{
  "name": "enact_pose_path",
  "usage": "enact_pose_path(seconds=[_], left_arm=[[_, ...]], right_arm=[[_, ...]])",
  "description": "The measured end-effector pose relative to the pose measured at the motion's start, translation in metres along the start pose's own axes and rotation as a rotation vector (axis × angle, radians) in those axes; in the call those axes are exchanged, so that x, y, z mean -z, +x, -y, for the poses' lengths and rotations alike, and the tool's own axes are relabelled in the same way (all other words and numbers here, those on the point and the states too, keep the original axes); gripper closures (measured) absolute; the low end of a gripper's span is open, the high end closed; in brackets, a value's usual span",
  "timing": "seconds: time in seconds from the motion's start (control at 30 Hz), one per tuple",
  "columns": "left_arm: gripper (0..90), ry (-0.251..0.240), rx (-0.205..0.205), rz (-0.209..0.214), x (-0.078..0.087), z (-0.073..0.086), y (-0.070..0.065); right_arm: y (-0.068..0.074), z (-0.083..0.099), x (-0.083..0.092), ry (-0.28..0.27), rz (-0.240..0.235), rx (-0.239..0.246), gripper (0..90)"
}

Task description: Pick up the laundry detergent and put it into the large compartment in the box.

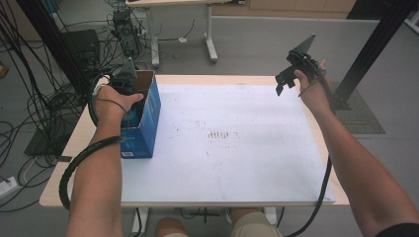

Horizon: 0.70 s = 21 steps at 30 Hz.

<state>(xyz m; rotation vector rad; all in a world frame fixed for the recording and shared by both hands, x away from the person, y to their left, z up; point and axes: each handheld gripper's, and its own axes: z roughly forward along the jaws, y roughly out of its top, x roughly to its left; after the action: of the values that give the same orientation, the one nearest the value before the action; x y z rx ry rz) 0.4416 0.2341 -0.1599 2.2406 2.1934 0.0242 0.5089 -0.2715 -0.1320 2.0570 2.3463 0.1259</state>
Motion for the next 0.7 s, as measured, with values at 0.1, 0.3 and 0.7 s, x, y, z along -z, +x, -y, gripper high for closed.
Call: enact_pose_path(seconds=[0.1,0.3,0.7], left_arm=[[36.6,0.000,0.002,0.000,-0.0001,0.0000,-0.0006],[36.6,0.001,0.000,-0.002,0.0000,-0.0002,-0.0015],[33.7,0.000,0.001,0.009,-0.0004,-0.0001,0.0003]], right_arm=[[-0.0004,0.0001,0.0003,0.001,-0.002,-0.001,4.2],[-0.0015,0.0007,0.0006,-0.002,-0.003,-0.003,4.2],[-0.0008,-0.0001,0.0001,0.000,-0.001,-0.003,4.2]])
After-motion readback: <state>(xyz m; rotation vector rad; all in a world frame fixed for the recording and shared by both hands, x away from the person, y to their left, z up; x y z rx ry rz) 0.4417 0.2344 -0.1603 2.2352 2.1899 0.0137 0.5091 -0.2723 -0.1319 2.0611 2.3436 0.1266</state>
